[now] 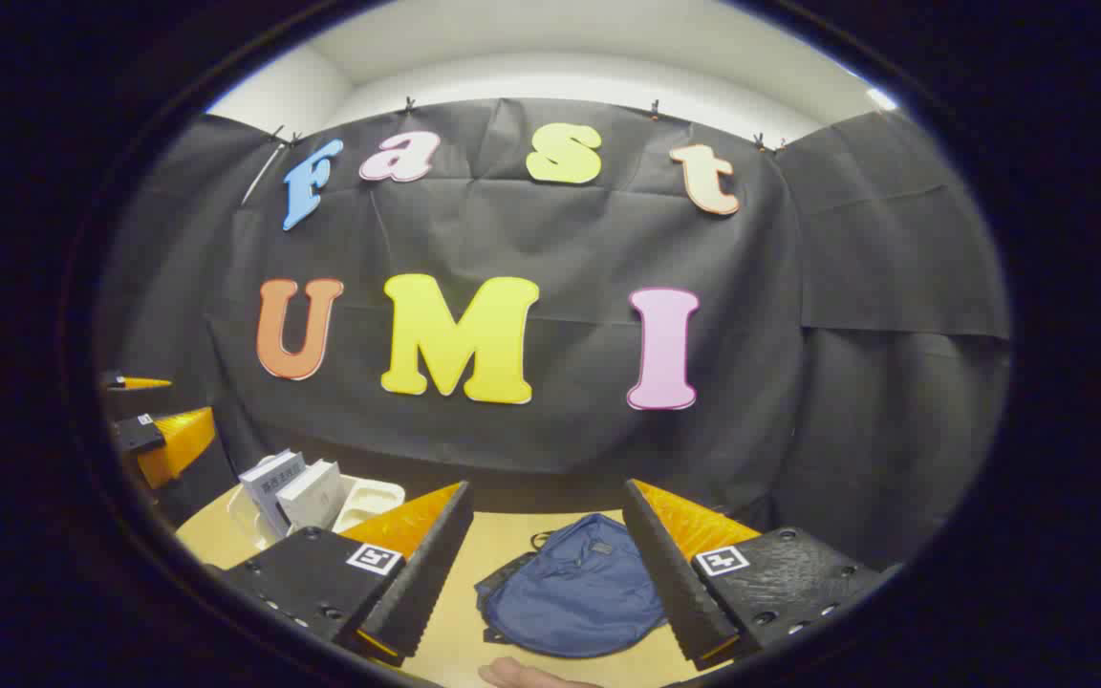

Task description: Open the schoolbag, grab two books from the bookshelf and put them into the schoolbag.

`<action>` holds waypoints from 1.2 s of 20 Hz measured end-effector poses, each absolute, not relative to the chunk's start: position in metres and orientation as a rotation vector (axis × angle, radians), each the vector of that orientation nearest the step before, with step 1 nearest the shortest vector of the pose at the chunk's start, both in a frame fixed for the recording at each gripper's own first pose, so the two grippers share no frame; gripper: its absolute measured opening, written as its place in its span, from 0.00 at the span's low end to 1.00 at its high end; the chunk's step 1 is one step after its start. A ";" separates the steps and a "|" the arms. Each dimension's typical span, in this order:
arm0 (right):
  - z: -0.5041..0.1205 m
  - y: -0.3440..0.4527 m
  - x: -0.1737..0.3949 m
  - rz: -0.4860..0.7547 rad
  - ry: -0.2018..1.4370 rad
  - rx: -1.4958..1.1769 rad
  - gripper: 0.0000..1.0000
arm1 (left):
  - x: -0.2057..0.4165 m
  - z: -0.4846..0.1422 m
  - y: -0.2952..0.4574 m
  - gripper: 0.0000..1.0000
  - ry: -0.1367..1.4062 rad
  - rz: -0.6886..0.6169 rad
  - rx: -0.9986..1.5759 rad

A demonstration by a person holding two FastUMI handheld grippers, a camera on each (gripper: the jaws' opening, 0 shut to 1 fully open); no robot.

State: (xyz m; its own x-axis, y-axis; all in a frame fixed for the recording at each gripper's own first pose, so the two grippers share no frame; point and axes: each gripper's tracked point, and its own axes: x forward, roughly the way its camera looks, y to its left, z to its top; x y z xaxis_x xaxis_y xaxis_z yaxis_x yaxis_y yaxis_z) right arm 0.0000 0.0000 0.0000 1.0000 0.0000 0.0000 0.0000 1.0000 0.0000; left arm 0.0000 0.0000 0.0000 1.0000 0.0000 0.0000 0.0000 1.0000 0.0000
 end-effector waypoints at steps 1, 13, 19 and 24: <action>0.001 -0.005 0.004 -0.002 -0.001 -0.001 0.95 | 0.003 0.000 -0.006 0.94 0.005 -0.002 -0.005; -0.002 -0.017 0.034 0.026 0.009 0.002 0.95 | 0.015 -0.001 -0.026 0.94 0.012 -0.020 -0.018; -0.007 -0.011 0.033 0.035 0.020 -0.033 0.95 | 0.011 -0.014 -0.019 0.99 0.050 -0.007 -0.062; -0.032 -0.005 0.035 0.037 0.046 -0.085 0.95 | 0.005 -0.019 -0.016 0.99 0.044 0.007 -0.045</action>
State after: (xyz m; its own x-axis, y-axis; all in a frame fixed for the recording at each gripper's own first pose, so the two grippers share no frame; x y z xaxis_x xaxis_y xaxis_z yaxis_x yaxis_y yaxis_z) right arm 0.0348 -0.0054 -0.0322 0.9982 0.0350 -0.0477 -0.0389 0.9957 -0.0842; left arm 0.0049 -0.0160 -0.0193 0.9990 0.0064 -0.0441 -0.0084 0.9989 -0.0452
